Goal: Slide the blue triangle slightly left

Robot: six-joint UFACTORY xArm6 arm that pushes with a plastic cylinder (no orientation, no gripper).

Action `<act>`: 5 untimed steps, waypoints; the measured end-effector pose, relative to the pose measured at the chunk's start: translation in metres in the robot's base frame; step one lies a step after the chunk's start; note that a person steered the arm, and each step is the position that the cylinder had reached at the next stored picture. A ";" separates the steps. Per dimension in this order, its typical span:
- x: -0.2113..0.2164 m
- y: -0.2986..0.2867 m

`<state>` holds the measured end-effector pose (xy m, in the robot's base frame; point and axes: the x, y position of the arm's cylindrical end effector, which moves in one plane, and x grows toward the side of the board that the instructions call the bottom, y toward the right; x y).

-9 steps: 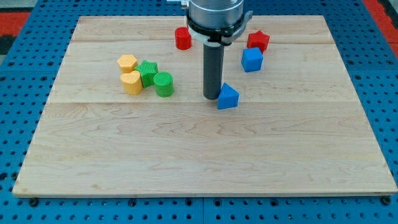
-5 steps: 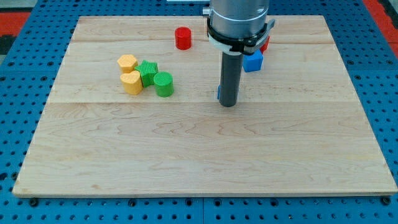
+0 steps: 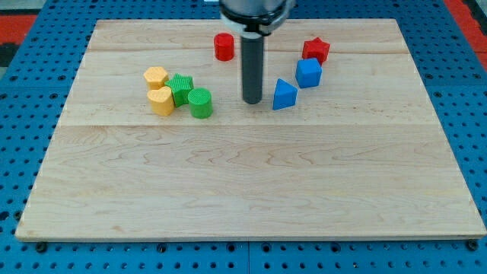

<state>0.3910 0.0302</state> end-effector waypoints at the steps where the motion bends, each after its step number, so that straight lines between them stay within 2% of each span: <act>1: -0.001 0.057; 2: -0.001 0.076; 3: 0.016 0.060; 4: 0.040 0.121; 5: 0.014 0.151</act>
<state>0.4052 0.1815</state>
